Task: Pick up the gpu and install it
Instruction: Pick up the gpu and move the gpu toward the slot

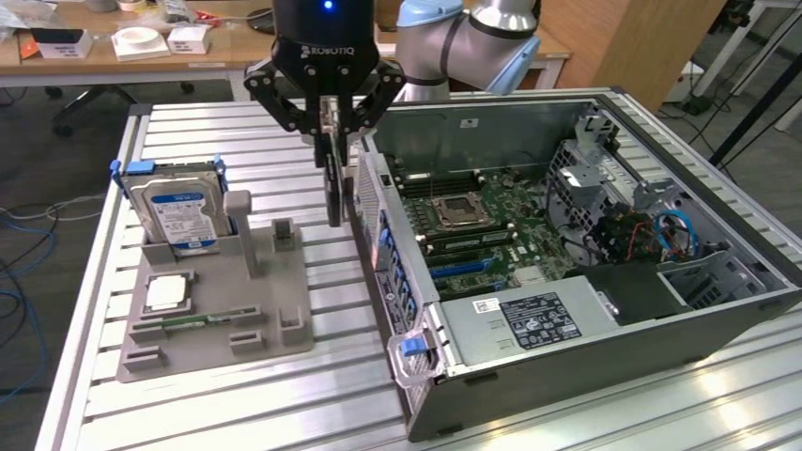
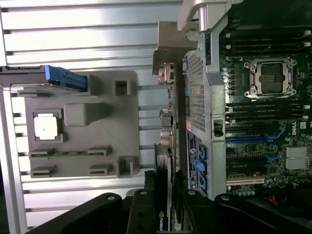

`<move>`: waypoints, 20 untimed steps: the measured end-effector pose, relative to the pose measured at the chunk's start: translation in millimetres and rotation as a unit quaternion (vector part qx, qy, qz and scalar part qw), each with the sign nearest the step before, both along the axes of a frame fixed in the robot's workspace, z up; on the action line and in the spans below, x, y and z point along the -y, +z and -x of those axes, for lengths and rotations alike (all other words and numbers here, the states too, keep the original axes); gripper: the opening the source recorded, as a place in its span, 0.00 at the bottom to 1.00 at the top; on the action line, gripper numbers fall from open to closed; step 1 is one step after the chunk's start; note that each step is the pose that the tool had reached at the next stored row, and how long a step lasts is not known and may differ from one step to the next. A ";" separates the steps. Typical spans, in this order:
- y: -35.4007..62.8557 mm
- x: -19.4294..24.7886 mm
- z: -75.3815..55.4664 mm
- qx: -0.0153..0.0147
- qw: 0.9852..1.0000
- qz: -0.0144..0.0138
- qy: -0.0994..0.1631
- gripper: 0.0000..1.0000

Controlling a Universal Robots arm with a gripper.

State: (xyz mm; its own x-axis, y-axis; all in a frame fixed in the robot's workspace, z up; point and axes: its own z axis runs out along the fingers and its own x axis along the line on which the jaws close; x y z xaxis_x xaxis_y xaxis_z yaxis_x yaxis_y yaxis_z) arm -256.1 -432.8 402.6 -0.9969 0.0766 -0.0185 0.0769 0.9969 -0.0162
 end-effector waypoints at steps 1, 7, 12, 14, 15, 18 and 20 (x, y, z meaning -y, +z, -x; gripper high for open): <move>0.0 0.0 -0.9 0.000 1.000 0.000 0.000 0.26; 0.0 0.0 -6.6 0.000 1.000 0.000 0.000 0.26; 0.0 0.0 -11.4 0.000 1.000 0.000 0.000 0.26; 0.0 0.0 -13.4 0.000 1.000 0.000 0.000 0.26; 0.0 0.0 -14.5 0.000 1.000 0.000 0.000 0.26; 0.0 0.0 -17.9 0.000 1.000 0.000 0.000 0.26; 0.0 0.0 -20.4 0.000 1.000 0.000 0.000 0.26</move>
State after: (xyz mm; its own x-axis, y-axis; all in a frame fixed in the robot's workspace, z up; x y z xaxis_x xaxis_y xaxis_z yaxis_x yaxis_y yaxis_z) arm -235.7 -432.8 402.7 -0.9969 0.0767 -0.0184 0.0770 0.9969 -0.0162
